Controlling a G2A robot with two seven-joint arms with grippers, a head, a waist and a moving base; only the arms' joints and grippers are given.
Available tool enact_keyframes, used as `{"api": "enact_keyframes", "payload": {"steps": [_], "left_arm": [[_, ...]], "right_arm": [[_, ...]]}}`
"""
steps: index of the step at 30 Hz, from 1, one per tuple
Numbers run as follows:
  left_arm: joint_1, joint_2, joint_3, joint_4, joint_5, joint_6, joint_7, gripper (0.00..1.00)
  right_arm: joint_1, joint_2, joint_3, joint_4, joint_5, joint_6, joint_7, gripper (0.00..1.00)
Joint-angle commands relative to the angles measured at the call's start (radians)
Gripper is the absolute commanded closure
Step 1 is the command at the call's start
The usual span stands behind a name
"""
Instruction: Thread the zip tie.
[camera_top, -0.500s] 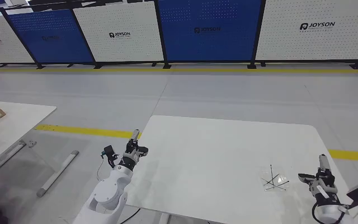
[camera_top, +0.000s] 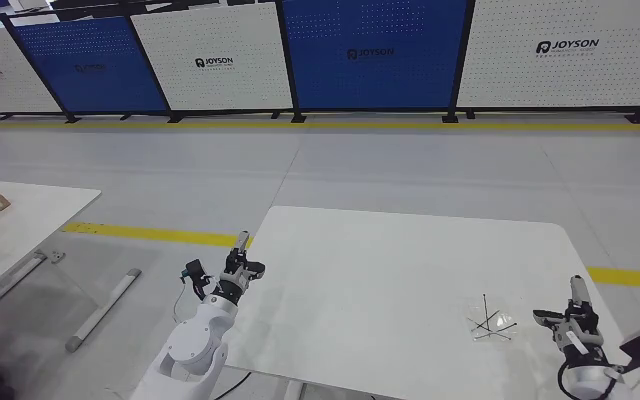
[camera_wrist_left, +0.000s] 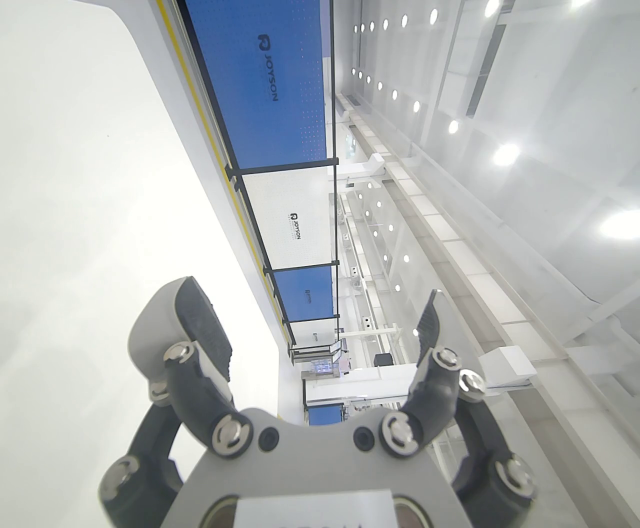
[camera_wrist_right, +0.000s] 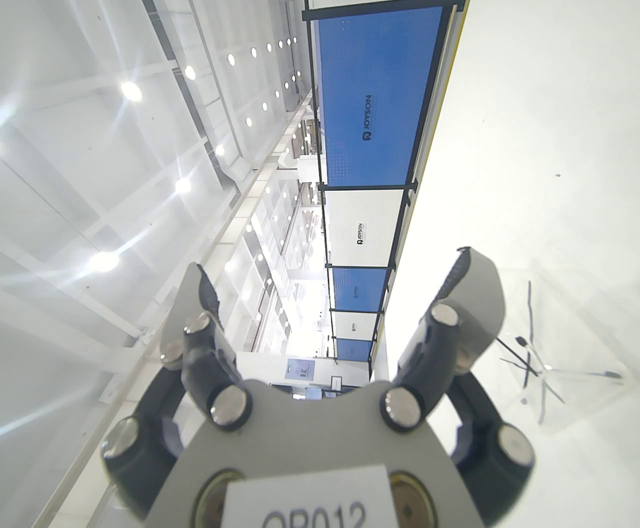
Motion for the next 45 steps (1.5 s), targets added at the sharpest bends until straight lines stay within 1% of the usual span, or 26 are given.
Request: {"api": "enact_keyframes", "payload": {"steps": [1, 3, 6, 8, 10, 11, 21, 23, 25, 28, 29, 31, 32, 35, 36, 38, 45], "left_arm": [[0.0, 0.0, 0.0, 0.0, 0.0, 0.0, 0.0, 0.0], [0.0, 0.0, 0.0, 0.0, 0.0, 0.0, 0.0, 0.0], [0.0, 0.0, 0.0, 0.0, 0.0, 0.0, 0.0, 0.0], [0.0, 0.0, 0.0, 0.0, 0.0, 0.0, 0.0, 0.0], [0.0, 0.0, 0.0, 0.0, 0.0, 0.0, 0.0, 0.0], [0.0, 0.0, 0.0, 0.0, 0.0, 0.0, 0.0, 0.0], [0.0, 0.0, 0.0, 0.0, 0.0, 0.0, 0.0, 0.0], [0.0, 0.0, 0.0, 0.0, 0.0, 0.0, 0.0, 0.0], [0.0, 0.0, 0.0, 0.0, 0.0, 0.0, 0.0, 0.0], [0.0, 0.0, 0.0, 0.0, 0.0, 0.0, 0.0, 0.0], [0.0, 0.0, 0.0, 0.0, 0.0, 0.0, 0.0, 0.0], [0.0, 0.0, 0.0, 0.0, 0.0, 0.0, 0.0, 0.0], [0.0, 0.0, 0.0, 0.0, 0.0, 0.0, 0.0, 0.0], [0.0, 0.0, 0.0, 0.0, 0.0, 0.0, 0.0, 0.0], [0.0, 0.0, 0.0, 0.0, 0.0, 0.0, 0.0, 0.0], [0.0, 0.0, 0.0, 0.0, 0.0, 0.0, 0.0, 0.0], [0.0, 0.0, 0.0, 0.0, 0.0, 0.0, 0.0, 0.0]], "right_arm": [[0.001, 0.0, 0.002, -0.002, -0.005, -0.003, 0.001, 0.0], [-0.004, 0.001, 0.013, -0.005, -0.025, -0.022, 0.019, 0.0], [-0.021, 0.005, 0.048, -0.011, -0.035, -0.054, 0.088, 0.0], [-0.03, 0.009, 0.073, -0.009, -0.036, -0.071, 0.154, 0.0], [-0.033, 0.018, 0.103, -0.007, -0.046, -0.085, 0.292, 0.0], [-0.032, 0.019, 0.109, -0.004, -0.044, -0.087, 0.314, 0.0], [-0.032, 0.019, 0.109, -0.004, -0.044, -0.087, 0.314, 0.0], [-0.027, 0.021, 0.099, -0.005, -0.027, -0.081, 0.374, 0.0], [0.009, 0.032, 0.134, 0.039, 0.007, -0.069, 0.535, 0.0], [0.046, 0.045, 0.166, 0.066, -0.01, -0.062, 0.691, 0.0], [0.065, 0.051, 0.174, 0.074, -0.022, -0.056, 0.762, 0.0], [0.104, 0.062, 0.179, 0.087, -0.043, -0.026, 0.87, 0.0], [0.134, 0.068, 0.177, 0.098, -0.072, -0.009, 0.924, 0.0], [0.196, 0.079, 0.149, 0.113, -0.169, 0.01, 0.995, 0.0], [0.22, 0.083, 0.139, 0.13, -0.196, 0.015, 1.011, 0.0], [0.25, 0.087, 0.121, 0.155, -0.227, 0.037, 1.031, 0.0], [0.25, 0.087, 0.121, 0.155, -0.227, 0.037, 1.031, 0.0]]}}
